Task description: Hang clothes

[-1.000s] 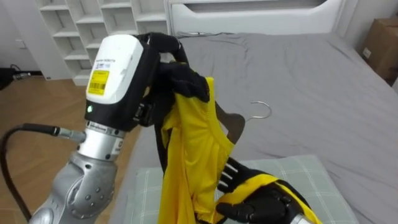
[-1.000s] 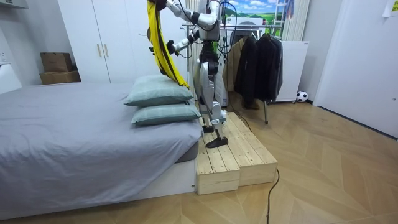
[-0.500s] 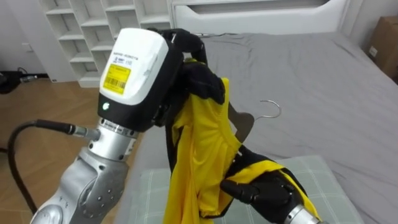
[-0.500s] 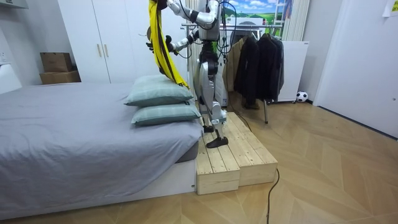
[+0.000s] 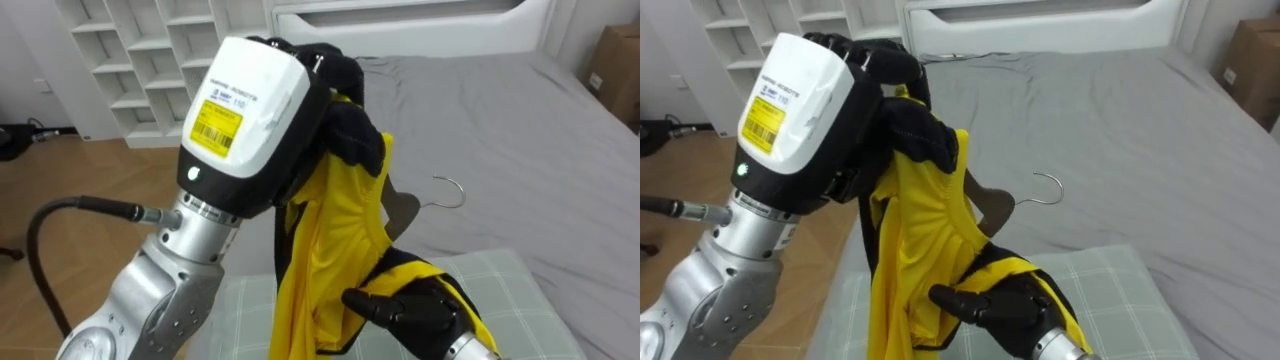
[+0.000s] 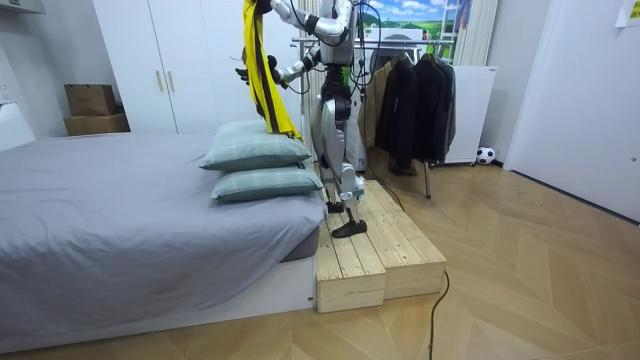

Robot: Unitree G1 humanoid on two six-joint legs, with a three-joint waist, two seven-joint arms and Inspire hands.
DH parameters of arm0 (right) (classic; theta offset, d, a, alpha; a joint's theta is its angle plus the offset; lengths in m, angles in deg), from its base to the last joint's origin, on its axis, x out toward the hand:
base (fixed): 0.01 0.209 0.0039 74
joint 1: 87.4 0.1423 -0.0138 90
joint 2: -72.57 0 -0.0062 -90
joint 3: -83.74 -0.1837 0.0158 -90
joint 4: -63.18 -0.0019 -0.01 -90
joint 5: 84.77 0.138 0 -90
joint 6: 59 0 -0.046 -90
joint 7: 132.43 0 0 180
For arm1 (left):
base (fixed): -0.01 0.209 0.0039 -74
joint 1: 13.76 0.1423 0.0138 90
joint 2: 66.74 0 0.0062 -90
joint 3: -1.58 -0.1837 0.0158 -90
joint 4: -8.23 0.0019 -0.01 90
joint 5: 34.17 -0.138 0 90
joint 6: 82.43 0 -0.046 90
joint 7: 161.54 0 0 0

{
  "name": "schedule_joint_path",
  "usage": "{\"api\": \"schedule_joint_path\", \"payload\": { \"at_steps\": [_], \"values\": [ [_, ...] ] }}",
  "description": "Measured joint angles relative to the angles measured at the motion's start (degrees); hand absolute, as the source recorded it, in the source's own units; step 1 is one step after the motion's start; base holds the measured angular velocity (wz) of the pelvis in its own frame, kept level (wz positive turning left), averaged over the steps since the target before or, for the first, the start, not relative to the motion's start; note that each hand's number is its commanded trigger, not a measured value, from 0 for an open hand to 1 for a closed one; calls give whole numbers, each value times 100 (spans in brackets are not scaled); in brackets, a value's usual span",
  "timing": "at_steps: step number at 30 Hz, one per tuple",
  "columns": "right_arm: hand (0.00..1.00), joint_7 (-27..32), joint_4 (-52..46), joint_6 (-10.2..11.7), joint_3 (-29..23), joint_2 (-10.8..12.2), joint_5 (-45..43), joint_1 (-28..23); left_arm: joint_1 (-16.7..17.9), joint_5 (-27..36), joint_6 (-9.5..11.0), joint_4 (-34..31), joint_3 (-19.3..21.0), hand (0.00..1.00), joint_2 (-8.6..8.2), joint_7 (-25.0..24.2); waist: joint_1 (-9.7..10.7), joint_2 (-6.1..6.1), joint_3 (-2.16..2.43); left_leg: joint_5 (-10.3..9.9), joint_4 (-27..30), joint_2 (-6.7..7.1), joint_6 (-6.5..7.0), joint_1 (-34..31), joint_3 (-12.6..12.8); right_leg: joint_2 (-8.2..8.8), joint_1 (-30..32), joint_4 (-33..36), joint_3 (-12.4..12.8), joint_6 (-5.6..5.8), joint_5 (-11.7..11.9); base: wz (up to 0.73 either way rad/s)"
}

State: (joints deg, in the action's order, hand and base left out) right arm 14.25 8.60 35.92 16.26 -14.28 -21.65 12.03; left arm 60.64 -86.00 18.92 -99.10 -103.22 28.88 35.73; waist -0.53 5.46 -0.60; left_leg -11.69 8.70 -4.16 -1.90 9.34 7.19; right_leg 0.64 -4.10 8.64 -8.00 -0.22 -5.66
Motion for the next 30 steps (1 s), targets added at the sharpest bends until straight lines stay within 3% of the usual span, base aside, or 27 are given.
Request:
{"api": "schedule_joint_path", "payload": {
  "at_steps": [7, 8, 9, 10, 25, 30],
  "values": [
    [0, 82, -20, 0, 0, 24, 21, 0, 0, 1, 34, 0, 0, 100, 1, 0, -3, -11, -19, 0, -1, 10, 1, -23, -5, 8, -5, -7, -1, 19, -23, 0],
    [18, 84, -20, 0, 0, 25, 21, 0, 0, 1, 36, 0, 0, 100, 1, 1, -3, -12, -22, 0, -1, 11, 1, -26, -8, 8, -4, -8, -1, 20, -25, 0],
    [55, 87, -20, 0, -1, 25, 21, 0, 0, 0, 41, -1, 1, 100, 1, 1, 0, -15, -26, 0, -1, 12, 1, -34, -17, 8, -3, -14, -3, 21, -27, 0],
    [100, 87, -20, 0, -1, 27, 21, 0, 0, 0, 45, -1, 1, 100, 1, 1, 0, -17, -27, 0, -1, 13, 1, -53, -27, 8, 3, -24, -6, 22, -28, 3],
    [100, 155, -58, 1, -4, -120, 429, 0, -115, 14, 205, -8, 2, 100, 41, 134, -56, -74, -65, 0, -22, 26, 0, -73, -117, 13, 27, -9, -16, 33, -35, 2],
    [100, 153, -55, 1, -20, -239, 410, 0, -115, 45, 259, -11, 7, 100, 153, 138, -55, -90, -57, 0, -21, 40, 0, -59, -119, 25, 28, -10, -20, 38, -37, 0]
  ]
}}
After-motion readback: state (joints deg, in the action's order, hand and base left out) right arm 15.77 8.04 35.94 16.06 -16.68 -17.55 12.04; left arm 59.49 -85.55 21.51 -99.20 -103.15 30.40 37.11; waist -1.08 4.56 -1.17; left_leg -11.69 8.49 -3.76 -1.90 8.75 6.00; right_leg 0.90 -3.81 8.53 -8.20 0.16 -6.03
